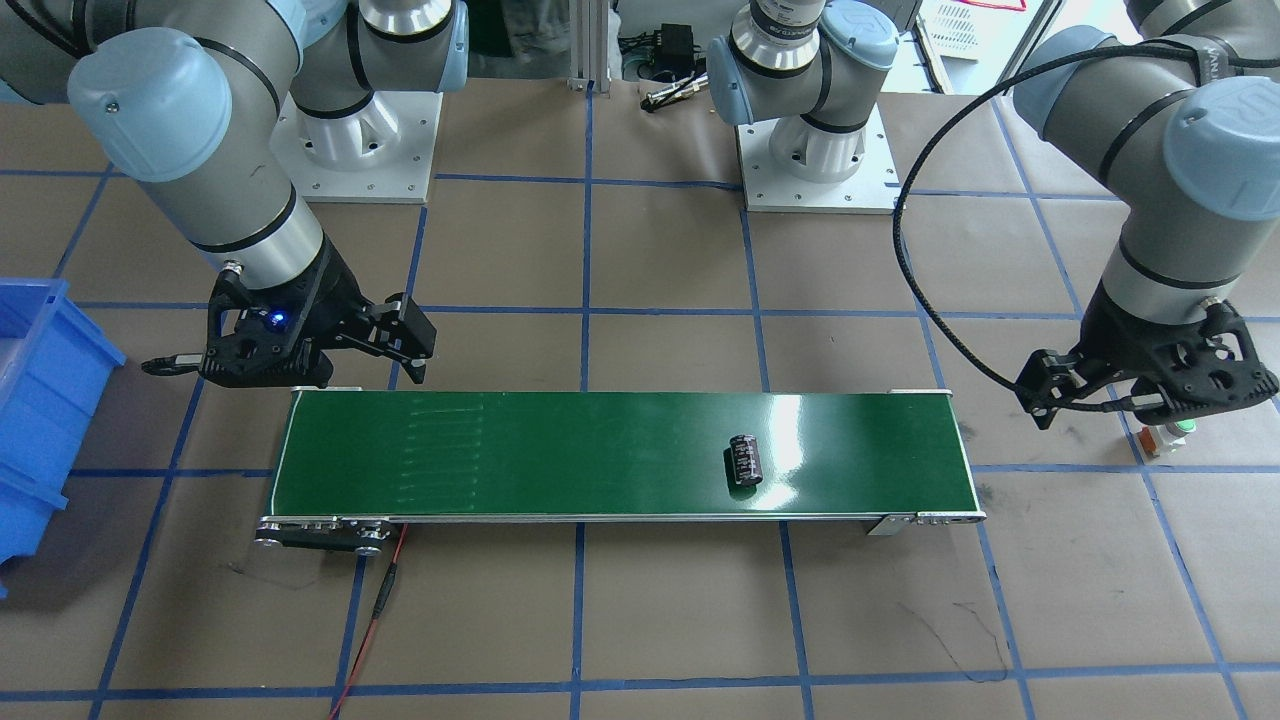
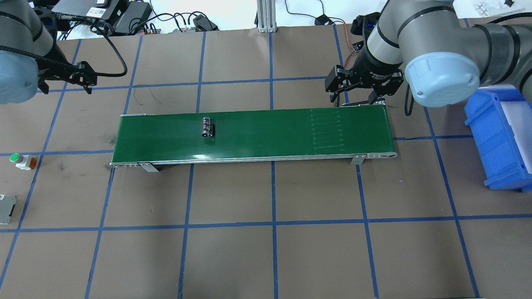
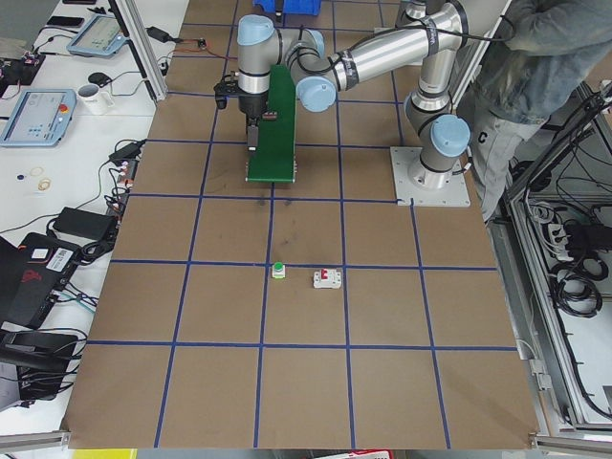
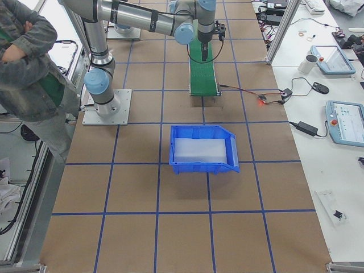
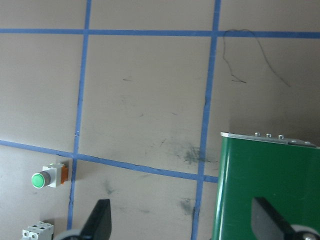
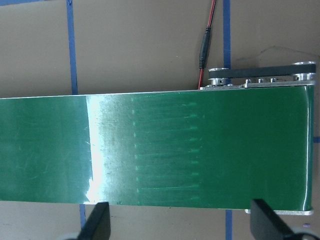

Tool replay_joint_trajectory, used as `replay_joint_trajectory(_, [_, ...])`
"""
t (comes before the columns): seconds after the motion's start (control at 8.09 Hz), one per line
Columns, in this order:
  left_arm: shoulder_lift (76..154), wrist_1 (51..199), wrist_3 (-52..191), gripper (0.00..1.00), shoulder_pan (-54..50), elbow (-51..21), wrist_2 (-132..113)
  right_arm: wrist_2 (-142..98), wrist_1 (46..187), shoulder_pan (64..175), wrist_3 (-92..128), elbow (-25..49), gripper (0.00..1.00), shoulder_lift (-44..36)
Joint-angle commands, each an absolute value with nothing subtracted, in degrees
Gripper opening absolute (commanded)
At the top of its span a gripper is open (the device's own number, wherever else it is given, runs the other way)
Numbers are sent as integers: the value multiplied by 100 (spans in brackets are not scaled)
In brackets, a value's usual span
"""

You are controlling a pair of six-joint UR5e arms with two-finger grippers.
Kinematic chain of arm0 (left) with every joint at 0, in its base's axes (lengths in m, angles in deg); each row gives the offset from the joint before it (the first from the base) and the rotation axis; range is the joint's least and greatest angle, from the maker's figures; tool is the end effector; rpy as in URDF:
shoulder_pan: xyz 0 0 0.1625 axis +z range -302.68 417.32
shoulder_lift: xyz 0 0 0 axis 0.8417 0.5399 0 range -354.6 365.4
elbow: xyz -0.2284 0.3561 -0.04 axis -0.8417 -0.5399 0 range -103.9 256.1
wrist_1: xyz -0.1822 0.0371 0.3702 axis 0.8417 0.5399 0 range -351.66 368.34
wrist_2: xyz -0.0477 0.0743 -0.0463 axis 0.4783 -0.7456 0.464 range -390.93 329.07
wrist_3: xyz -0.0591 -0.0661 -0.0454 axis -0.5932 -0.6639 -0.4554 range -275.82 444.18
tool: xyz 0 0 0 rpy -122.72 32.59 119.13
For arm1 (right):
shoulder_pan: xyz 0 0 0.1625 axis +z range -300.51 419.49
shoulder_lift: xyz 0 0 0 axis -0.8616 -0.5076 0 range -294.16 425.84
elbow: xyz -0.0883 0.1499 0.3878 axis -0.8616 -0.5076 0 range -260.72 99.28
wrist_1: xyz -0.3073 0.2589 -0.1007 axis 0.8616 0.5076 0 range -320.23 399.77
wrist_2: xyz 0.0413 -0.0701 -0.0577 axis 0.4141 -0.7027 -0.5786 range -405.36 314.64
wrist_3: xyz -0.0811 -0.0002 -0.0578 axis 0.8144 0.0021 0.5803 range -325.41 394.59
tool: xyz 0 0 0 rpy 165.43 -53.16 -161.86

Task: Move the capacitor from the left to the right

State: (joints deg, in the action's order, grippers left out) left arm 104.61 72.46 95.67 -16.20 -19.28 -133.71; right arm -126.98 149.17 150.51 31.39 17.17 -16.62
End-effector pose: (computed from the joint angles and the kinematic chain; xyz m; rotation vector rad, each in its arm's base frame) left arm 0.0533 -0.5728 0.4074 -0.1567 2.8677 -0.1979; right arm 0.1574 -0.5375 0.3881 0.0498 2.9912 -0.0956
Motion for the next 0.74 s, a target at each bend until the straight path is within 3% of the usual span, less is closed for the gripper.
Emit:
replay_joint_trajectory(0.0, [10279, 7206, 10085, 100, -1003, -1882, -13359, -12666, 15086, 15247, 3064, 1737, 98, -1520])
replay_joint_trajectory(0.37, [9990, 8080, 10106, 100, -981, -1891, -13043, -12332, 15445, 15301, 3072, 1746, 98, -1222])
replay_joint_trajectory(0.62, [9673, 8663, 10070, 100, -1280, -1873, -13078, -12340, 15508, 15301, 3072, 1763, 92, -1081])
